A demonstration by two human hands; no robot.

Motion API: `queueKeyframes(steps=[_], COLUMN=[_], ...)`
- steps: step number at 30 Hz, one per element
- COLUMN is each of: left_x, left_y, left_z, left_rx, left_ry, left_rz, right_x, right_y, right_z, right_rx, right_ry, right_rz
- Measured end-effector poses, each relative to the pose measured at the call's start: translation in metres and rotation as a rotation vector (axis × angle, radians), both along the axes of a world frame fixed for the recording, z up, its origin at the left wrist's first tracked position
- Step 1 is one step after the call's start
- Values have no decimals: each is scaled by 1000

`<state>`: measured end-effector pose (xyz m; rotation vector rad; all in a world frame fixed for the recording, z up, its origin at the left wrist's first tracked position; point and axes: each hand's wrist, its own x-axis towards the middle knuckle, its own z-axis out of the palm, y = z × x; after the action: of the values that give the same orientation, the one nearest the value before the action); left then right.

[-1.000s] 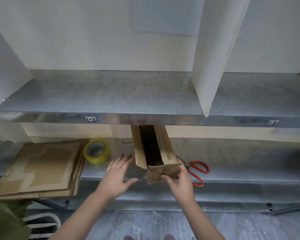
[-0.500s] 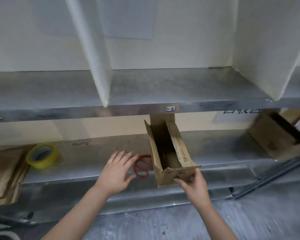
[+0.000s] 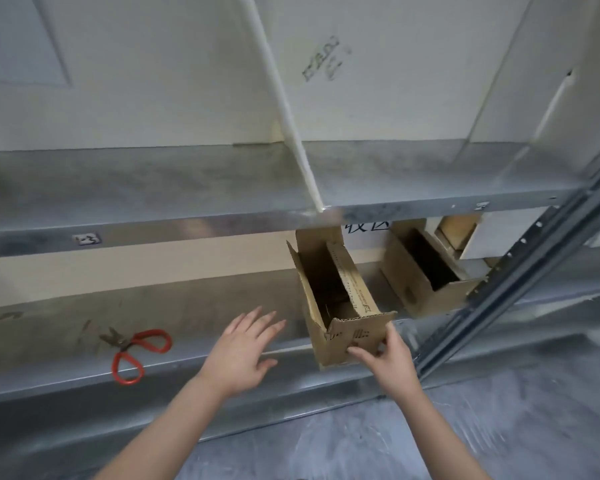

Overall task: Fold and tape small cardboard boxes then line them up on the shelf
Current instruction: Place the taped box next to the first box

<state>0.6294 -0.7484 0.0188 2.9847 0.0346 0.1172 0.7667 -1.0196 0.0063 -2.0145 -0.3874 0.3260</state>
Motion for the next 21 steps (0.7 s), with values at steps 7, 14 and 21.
queueKeyframes(steps=[7, 14, 21], left_x=[108, 170, 225], left_y=[-67, -155, -194], left_z=[-24, -38, -39], left_rx=[-159, -895, -1074], left_ry=[165, 249, 103], left_rz=[-50, 103, 300], right_x=[88, 143, 177], right_y=[-58, -100, -112], right_z=[-15, -36, -51], right_rx=[-20, -96, -74], right_ry=[59, 85, 146], right_rz=[-7, -88, -251])
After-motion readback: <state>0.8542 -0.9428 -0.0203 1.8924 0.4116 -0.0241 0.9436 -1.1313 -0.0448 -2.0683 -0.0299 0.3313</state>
